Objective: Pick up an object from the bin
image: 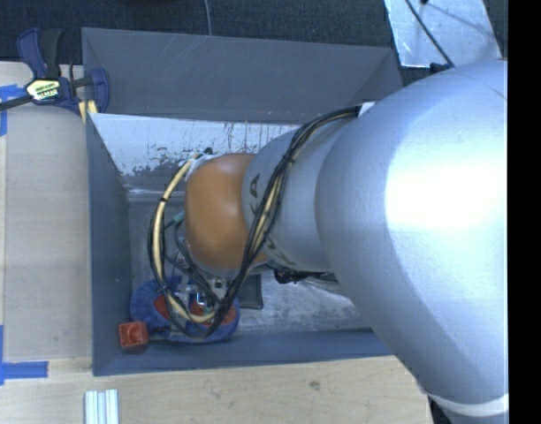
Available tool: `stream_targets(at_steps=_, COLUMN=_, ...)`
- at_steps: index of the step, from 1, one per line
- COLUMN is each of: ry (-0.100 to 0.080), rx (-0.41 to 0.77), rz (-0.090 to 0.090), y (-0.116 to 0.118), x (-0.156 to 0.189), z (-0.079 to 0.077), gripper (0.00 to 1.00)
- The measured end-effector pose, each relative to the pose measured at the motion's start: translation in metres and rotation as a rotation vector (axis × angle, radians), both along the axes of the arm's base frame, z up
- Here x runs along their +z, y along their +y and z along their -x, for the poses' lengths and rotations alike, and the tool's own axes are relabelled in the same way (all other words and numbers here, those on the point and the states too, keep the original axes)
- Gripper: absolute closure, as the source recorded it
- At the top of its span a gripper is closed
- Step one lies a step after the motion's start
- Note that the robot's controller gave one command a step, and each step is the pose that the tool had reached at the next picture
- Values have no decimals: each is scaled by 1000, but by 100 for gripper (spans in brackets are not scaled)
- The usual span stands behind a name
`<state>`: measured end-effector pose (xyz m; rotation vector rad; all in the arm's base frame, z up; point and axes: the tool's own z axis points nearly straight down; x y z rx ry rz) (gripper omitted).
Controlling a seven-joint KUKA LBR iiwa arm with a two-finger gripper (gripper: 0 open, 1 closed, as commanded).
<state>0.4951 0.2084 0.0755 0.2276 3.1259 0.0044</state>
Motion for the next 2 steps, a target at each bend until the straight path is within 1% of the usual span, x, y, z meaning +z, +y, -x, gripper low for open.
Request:
stream_targets(at_steps=1, ry=0, rx=-2, rz=0, y=-1, x=0, z=-1, gripper=100)
stream_targets(at_steps=2, ry=-4, rx=-6, rz=-1, y=-3, x=174, z=-29, gripper=100)
